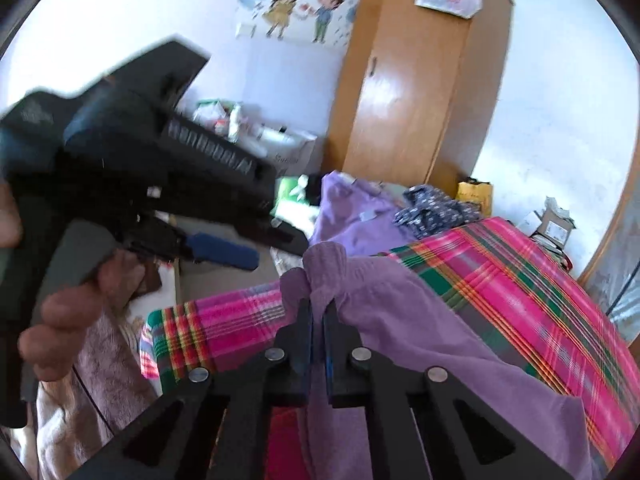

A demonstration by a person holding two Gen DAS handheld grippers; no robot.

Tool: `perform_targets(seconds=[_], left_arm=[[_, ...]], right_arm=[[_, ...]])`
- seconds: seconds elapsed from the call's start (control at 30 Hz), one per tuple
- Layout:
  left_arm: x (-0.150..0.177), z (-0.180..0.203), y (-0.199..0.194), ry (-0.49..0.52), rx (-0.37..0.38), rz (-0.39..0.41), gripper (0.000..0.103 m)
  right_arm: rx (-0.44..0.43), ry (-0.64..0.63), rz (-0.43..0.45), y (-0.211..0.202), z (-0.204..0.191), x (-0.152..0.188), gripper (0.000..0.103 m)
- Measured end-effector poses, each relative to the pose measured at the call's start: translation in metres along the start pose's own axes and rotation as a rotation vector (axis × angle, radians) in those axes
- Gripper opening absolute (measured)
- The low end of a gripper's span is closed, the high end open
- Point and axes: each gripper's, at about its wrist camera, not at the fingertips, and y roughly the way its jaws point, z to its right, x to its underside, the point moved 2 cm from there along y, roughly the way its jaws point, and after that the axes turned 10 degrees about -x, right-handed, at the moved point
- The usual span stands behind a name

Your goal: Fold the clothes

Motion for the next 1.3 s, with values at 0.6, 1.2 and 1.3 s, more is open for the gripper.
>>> perform_targets(seconds=[0.6, 1.2, 1.3], left_arm=[[-0.020, 0.036, 0.040, 0.040, 0.052, -0.188, 0.060], [-0.029, 0.042, 0.077, 0.010, 0.128, -0.340, 0.060], [-0.029, 0.046, 0.081, 0.014, 0.142, -0.367, 0.058]], right_arm=[[-0.033, 0.096, 0.071, -0.026, 0.011, 0.009, 0.004], [-0.052, 0.083, 0.070, -0.023, 0.008, 0.008, 0.004], [-0.055, 0.080, 0.069, -0.021, 0.008, 0.008, 0.004]])
